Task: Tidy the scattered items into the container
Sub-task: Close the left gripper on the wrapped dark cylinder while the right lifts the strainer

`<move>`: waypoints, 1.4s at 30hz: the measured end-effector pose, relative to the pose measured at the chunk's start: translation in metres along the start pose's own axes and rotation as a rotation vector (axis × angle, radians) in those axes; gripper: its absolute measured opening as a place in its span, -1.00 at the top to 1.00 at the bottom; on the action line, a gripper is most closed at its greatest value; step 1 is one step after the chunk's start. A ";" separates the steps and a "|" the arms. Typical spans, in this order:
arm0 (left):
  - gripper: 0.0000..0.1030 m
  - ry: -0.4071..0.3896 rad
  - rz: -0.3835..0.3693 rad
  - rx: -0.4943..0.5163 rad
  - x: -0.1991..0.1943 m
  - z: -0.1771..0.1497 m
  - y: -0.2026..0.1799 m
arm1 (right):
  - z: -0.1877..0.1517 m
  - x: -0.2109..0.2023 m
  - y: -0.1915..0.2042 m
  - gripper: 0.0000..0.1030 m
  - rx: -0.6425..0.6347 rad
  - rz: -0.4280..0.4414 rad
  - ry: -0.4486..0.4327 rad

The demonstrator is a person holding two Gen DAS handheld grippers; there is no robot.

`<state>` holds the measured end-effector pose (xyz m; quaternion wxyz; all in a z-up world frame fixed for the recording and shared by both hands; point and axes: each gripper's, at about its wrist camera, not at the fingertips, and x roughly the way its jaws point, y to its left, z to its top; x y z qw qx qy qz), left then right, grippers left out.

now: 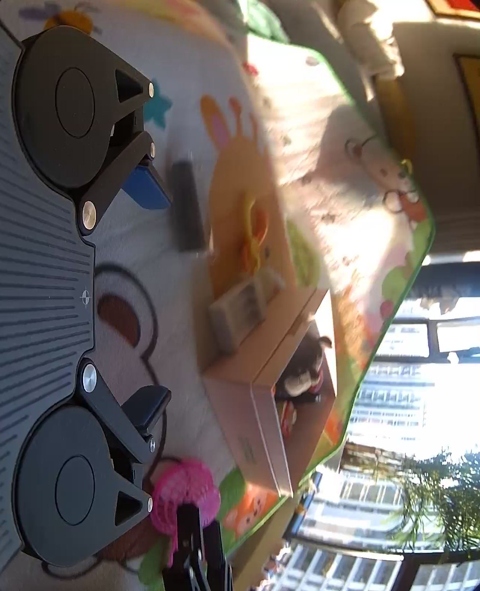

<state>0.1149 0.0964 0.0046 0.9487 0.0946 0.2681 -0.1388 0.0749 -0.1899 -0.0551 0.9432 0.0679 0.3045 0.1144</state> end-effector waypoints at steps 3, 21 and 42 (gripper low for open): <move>-1.00 0.007 0.050 -0.001 0.008 0.001 0.012 | 0.001 0.002 -0.001 -0.55 0.007 0.005 0.004; -1.00 0.131 0.056 -0.179 0.085 0.027 0.056 | 0.000 0.006 0.000 -0.67 0.023 -0.011 0.018; -0.78 0.148 -0.079 -0.160 0.003 -0.009 -0.026 | -0.016 -0.021 0.001 -0.81 -0.024 0.040 0.116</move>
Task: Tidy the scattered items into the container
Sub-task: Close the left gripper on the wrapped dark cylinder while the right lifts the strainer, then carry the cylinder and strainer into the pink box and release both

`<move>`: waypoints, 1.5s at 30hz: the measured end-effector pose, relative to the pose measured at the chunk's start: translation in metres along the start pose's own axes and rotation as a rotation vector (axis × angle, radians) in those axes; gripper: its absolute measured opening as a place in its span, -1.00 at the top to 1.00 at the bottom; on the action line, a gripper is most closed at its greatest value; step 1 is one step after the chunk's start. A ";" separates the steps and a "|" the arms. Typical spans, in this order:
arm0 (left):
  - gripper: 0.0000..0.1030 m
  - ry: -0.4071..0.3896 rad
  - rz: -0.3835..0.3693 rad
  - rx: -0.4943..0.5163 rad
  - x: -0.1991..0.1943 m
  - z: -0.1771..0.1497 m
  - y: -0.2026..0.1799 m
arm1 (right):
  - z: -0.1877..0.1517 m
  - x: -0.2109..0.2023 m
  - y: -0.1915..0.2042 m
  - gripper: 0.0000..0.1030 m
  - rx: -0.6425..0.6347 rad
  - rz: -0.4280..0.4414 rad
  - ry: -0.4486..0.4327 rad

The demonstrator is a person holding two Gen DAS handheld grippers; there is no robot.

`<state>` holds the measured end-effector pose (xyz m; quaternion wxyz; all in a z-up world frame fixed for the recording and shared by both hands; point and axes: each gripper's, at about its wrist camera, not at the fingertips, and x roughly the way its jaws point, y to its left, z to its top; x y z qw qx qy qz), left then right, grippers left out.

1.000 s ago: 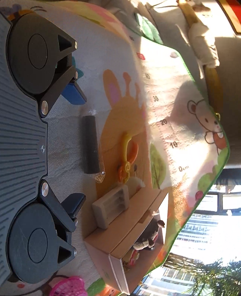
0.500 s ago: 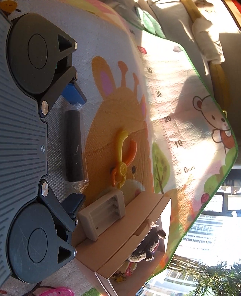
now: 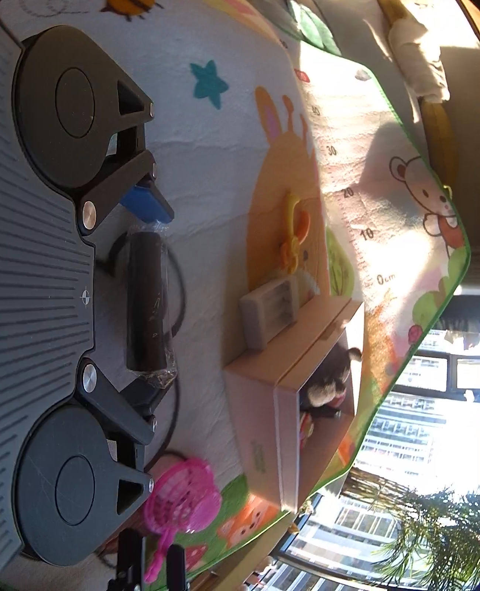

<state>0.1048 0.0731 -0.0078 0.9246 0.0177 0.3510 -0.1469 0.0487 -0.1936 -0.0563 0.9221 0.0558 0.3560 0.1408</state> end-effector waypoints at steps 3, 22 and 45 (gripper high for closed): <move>-0.79 -0.016 -0.009 0.018 -0.011 -0.014 -0.014 | -0.007 -0.007 0.006 -0.86 -0.003 0.054 0.018; -0.99 -0.027 -0.103 0.000 -0.017 -0.022 -0.008 | 0.017 0.033 0.036 -0.85 -0.276 -0.042 0.043; -0.75 -0.080 -0.096 0.264 -0.024 0.001 -0.064 | 0.031 -0.031 -0.005 -0.57 -0.080 0.018 -0.054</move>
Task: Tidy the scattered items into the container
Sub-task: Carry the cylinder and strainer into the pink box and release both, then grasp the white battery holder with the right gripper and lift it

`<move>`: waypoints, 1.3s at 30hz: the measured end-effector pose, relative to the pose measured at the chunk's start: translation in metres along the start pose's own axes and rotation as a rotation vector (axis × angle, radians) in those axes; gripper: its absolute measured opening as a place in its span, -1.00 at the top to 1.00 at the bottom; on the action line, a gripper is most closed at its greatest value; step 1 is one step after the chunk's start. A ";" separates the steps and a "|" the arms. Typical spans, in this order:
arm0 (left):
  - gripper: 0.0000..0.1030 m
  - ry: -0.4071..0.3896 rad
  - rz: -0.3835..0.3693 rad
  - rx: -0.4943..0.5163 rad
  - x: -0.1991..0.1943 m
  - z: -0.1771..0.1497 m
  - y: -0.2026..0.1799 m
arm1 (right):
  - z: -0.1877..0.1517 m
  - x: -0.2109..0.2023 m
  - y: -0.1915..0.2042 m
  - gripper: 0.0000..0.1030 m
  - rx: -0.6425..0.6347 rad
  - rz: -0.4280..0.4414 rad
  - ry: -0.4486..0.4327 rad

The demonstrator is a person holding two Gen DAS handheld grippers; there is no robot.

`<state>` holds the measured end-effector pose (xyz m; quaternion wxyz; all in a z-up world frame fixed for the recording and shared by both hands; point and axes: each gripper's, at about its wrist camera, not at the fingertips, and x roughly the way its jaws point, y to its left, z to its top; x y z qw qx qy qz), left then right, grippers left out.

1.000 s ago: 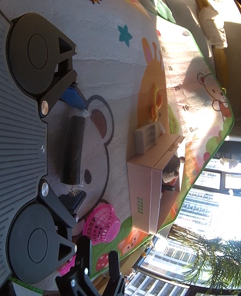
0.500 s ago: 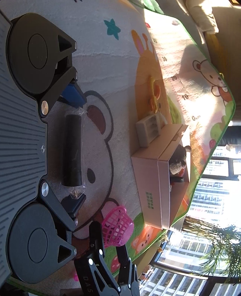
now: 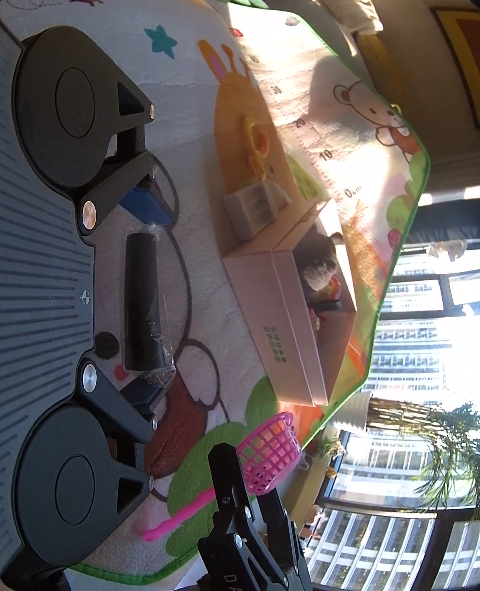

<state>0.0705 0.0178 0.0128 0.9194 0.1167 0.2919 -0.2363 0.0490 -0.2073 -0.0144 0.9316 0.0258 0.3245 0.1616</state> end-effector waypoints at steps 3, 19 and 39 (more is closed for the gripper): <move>-0.75 -0.057 0.000 0.046 -0.001 0.023 -0.007 | 0.013 -0.009 -0.008 -0.57 -0.001 -0.006 -0.035; -0.86 -0.200 0.052 0.087 0.119 0.139 0.016 | 0.196 0.100 -0.072 -0.46 0.076 -0.001 -0.091; -1.00 0.043 0.171 -0.388 0.050 -0.009 0.128 | 0.204 0.140 0.010 -0.20 -0.080 0.012 0.014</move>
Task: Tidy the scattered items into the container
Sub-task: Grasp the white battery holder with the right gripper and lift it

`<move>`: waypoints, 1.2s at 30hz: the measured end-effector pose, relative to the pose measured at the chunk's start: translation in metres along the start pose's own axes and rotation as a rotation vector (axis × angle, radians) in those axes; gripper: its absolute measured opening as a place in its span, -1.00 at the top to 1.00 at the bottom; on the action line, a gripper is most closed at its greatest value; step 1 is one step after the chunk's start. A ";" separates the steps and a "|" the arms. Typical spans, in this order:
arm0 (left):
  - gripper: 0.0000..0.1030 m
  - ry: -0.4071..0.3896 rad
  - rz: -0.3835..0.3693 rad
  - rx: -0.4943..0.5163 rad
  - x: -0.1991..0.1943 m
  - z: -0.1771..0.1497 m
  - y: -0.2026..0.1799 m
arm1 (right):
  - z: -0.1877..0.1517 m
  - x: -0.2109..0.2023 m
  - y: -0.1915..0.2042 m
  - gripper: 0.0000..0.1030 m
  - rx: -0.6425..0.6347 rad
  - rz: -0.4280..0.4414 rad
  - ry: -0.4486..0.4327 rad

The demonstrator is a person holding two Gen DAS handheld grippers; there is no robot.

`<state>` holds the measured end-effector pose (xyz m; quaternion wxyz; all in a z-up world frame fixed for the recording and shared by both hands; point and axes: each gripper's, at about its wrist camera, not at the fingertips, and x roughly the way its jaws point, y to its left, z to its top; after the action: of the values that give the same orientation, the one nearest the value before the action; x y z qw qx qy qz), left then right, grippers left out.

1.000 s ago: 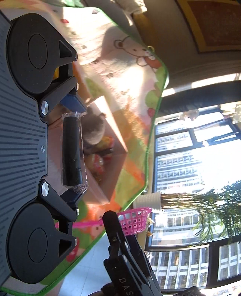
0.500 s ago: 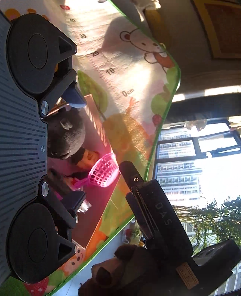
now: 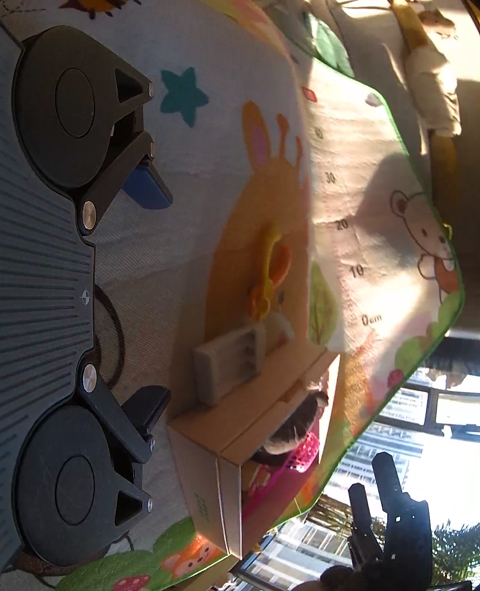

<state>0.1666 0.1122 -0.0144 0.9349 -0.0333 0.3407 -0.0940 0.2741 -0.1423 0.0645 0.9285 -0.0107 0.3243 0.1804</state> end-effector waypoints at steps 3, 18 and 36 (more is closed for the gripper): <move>-1.00 -0.019 -0.015 -0.024 -0.007 -0.005 0.008 | 0.003 0.020 0.043 0.41 -0.103 0.041 0.081; -1.00 -0.031 -0.059 -0.041 -0.012 -0.011 0.008 | -0.008 0.160 0.133 0.67 -0.359 -0.183 0.466; -1.00 0.000 -0.044 0.060 -0.019 -0.019 -0.004 | -0.002 0.135 0.148 -0.15 -0.332 -0.046 0.383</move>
<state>0.1393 0.1123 -0.0160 0.9332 -0.0128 0.3369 -0.1246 0.3199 0.0399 -0.0046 0.8394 -0.2046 0.4600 0.2046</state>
